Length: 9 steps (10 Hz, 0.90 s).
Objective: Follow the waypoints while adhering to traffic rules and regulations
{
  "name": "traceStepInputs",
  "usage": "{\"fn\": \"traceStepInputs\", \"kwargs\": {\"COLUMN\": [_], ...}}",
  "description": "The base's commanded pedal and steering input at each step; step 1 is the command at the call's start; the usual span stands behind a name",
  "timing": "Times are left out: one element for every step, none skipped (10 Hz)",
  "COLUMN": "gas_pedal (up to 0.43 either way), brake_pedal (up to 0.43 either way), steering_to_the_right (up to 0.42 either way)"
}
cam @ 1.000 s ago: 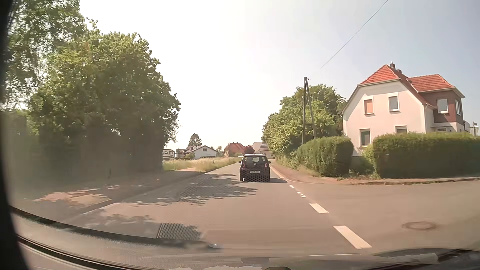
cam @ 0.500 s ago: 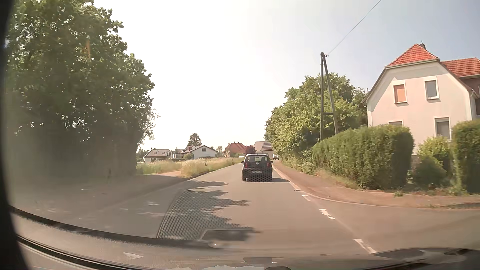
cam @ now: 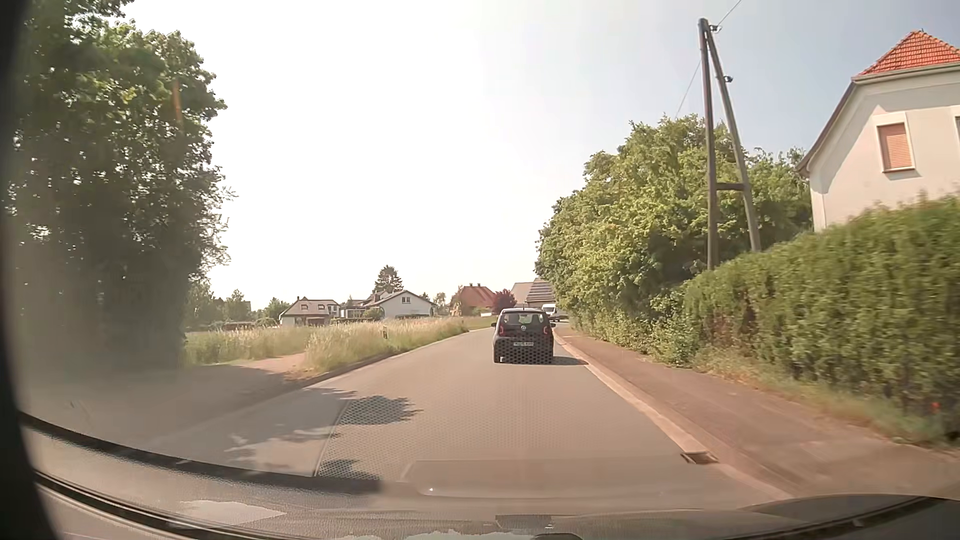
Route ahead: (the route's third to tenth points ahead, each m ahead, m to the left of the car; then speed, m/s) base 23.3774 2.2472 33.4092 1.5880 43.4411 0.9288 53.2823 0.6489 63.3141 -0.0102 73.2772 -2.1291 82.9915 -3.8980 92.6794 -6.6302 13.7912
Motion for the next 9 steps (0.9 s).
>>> {"fn": "traceStepInputs", "kwargs": {"gas_pedal": [0.150,0.150,0.150,0.150,0.157,0.157,0.157,0.157,0.157], "brake_pedal": [0.000,0.000,0.000,0.000,0.000,0.000,0.000,0.000,0.000], "steering_to_the_right": [-0.002,-0.001,-0.001,-0.001,0.000,0.001,0.003,0.008,0.016]}}
